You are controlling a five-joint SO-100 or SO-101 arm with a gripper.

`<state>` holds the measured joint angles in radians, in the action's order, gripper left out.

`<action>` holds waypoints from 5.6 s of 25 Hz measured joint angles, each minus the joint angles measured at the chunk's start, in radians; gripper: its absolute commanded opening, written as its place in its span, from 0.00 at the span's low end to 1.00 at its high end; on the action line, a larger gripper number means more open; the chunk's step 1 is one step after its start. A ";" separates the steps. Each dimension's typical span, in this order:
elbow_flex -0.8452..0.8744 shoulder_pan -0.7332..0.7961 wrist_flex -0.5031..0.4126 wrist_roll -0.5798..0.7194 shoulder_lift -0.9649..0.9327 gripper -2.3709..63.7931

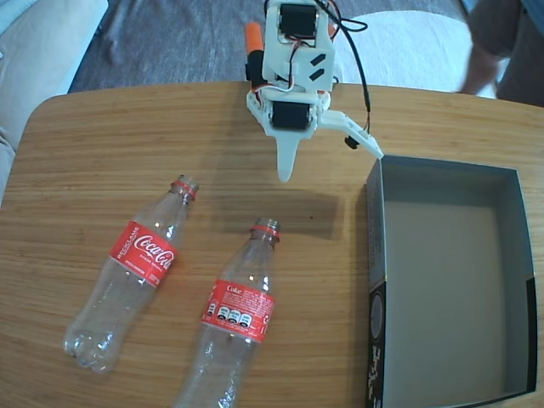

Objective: Grasp the bottles and put them in the box.

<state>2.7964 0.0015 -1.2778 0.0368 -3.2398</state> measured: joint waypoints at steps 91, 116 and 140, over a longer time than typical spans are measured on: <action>0.000 0.000 0.000 0.000 0.000 0.04; -0.061 0.000 -0.005 0.000 0.000 0.04; -0.891 0.000 0.000 0.388 0.950 0.04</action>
<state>1.9052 0.0015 -1.2778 0.4249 -2.2902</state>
